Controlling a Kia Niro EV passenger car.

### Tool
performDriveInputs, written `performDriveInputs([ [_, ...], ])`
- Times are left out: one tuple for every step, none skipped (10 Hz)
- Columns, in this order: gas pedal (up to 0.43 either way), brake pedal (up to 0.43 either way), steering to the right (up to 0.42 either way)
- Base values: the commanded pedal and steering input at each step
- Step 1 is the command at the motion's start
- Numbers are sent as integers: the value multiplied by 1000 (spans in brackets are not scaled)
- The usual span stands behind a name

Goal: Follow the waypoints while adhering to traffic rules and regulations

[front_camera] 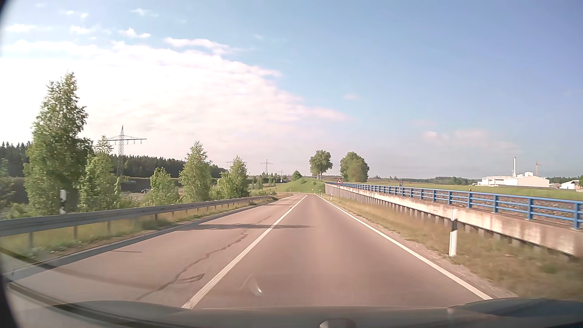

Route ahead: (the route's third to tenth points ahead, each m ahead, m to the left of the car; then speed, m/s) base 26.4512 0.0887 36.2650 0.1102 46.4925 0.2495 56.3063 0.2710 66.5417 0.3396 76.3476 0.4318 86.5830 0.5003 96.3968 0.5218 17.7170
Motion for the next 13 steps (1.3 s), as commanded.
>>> performDriveInputs([
  [331, 0, 0],
  [331, 0, 1],
  [331, 0, 1],
  [331, 0, 1],
  [331, 0, 0],
  [331, 0, 1],
  [311, 0, 1],
  [311, 0, 0],
  [299, 0, 1],
  [280, 0, 1],
  [280, 0, 1],
  [268, 0, 1],
  [248, 0, 1],
])
